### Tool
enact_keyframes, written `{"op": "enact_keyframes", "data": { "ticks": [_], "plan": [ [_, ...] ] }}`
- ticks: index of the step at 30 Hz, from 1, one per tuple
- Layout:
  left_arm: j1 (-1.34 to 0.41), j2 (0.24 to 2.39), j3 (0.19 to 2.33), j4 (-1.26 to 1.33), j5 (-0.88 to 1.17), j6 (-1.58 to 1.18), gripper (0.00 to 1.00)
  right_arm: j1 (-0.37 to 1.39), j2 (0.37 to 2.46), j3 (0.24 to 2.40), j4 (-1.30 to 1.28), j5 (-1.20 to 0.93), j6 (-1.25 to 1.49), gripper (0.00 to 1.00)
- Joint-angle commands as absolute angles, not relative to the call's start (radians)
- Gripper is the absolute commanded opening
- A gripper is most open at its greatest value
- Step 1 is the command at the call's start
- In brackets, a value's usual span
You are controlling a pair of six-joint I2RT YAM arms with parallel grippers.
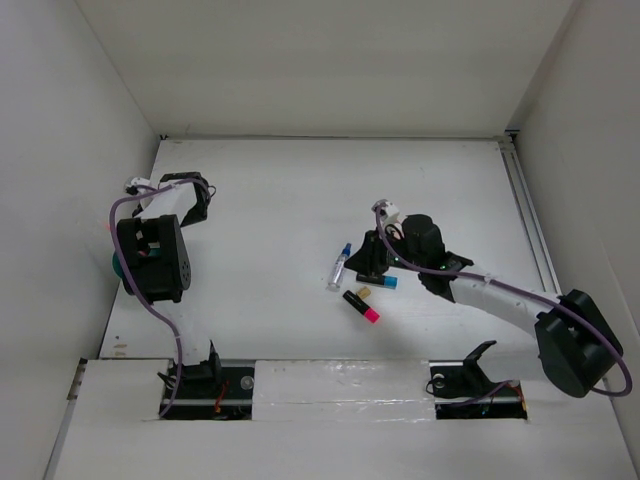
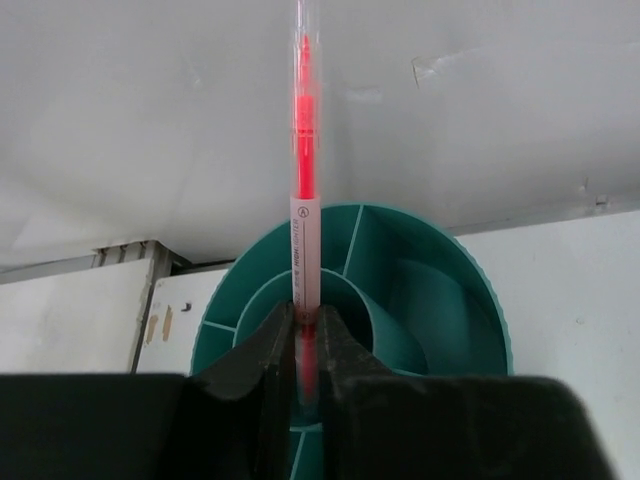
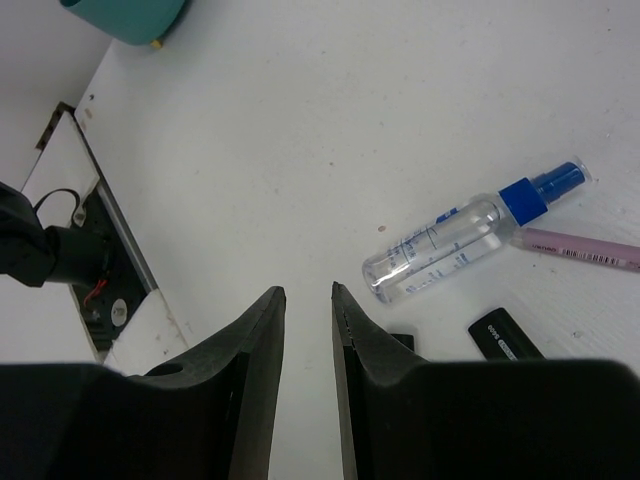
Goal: Sort the stationery into containers
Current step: Place the pen in the storage box, then pick up the pen from the center of the board.
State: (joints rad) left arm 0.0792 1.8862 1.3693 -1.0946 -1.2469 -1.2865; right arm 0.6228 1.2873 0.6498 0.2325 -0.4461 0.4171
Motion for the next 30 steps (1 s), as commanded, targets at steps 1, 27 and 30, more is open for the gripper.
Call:
{"op": "enact_keyframes", "data": {
  "ticks": [1,27,30],
  "plan": [
    [0.072,1.881,1.361,-1.127,-1.563,-1.743,0.09,0.617,1.258,0.640,0.256,-0.462,0.400,0.31],
    [-0.121,1.701,1.396,-1.127,-1.663,-1.606,0.69,0.607,1.278,0.680,0.256,-0.462,0.410,0.31],
    [-0.121,1.692,1.403,-1.127,-1.663,-1.588,0.71,0.607,1.278,0.680,0.265,-0.462,0.410,0.31]
  ]
}}
